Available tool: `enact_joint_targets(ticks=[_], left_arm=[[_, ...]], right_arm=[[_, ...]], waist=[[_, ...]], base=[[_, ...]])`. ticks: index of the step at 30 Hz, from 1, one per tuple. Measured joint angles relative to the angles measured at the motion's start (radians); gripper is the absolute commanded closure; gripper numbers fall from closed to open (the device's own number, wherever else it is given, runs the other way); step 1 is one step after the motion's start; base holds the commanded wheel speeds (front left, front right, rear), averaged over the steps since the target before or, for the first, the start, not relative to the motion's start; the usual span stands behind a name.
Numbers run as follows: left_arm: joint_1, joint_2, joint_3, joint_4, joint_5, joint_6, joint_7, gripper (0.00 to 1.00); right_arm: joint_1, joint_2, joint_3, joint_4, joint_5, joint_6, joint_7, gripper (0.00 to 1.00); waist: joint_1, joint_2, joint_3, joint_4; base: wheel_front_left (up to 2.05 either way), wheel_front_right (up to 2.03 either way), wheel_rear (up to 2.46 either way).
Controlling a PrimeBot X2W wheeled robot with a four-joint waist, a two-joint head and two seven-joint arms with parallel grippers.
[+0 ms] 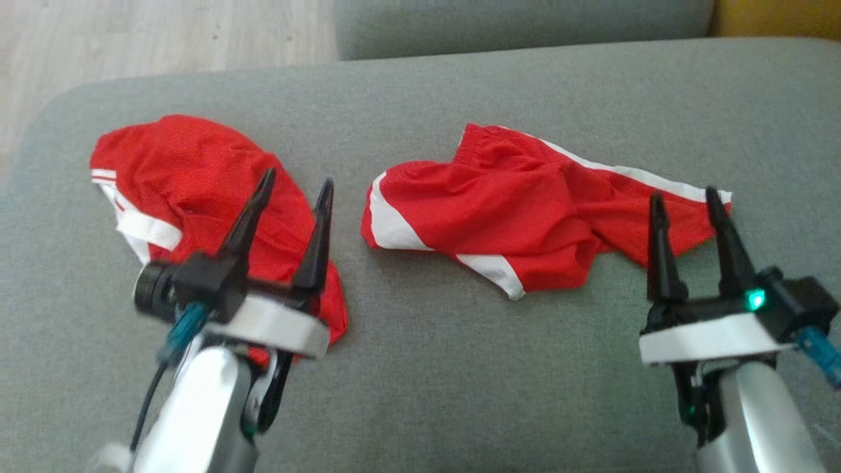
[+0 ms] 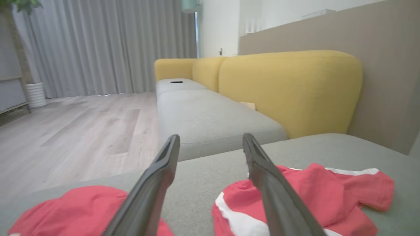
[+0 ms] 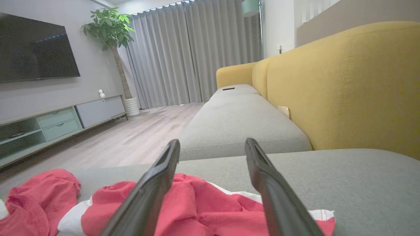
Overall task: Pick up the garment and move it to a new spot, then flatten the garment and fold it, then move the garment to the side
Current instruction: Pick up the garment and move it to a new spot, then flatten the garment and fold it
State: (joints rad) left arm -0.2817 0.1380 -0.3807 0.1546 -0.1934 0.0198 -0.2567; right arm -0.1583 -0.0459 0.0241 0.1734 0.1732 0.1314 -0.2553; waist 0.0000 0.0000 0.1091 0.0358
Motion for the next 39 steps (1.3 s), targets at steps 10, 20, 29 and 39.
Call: enact_joint_targets(ticks=[10,20,29,39], left_arm=[[0.242,-0.067,0.142,-0.118,0.017,0.045,0.000,0.00],[0.226,-0.083,0.163,-0.113,0.051,-0.012,0.000,0.00],[0.210,-0.086,0.128,-0.084,0.036,-0.020,0.000,0.00],[0.174,-0.089,0.098,-0.078,0.015,-0.011,0.000,0.00]], right_arm=[[0.089,0.000,0.014,0.005,0.000,0.000,0.000,0.00],[0.112,0.000,0.130,0.077,-0.082,0.000,0.000,0.00],[0.055,0.000,0.192,0.278,-0.146,0.000,0.072,0.00],[-0.033,-0.001,0.166,0.423,-0.183,0.000,0.072,0.00]], waist=[[0.0000,0.0000,-0.049,0.016],[0.0000,0.0000,-0.033,0.055],[0.0000,0.0000,0.013,0.112],[0.0000,0.0000,0.052,0.167]], base=[[0.00,0.00,0.00],[0.00,0.00,0.00],[0.00,0.00,0.00],[0.00,0.00,0.00]])
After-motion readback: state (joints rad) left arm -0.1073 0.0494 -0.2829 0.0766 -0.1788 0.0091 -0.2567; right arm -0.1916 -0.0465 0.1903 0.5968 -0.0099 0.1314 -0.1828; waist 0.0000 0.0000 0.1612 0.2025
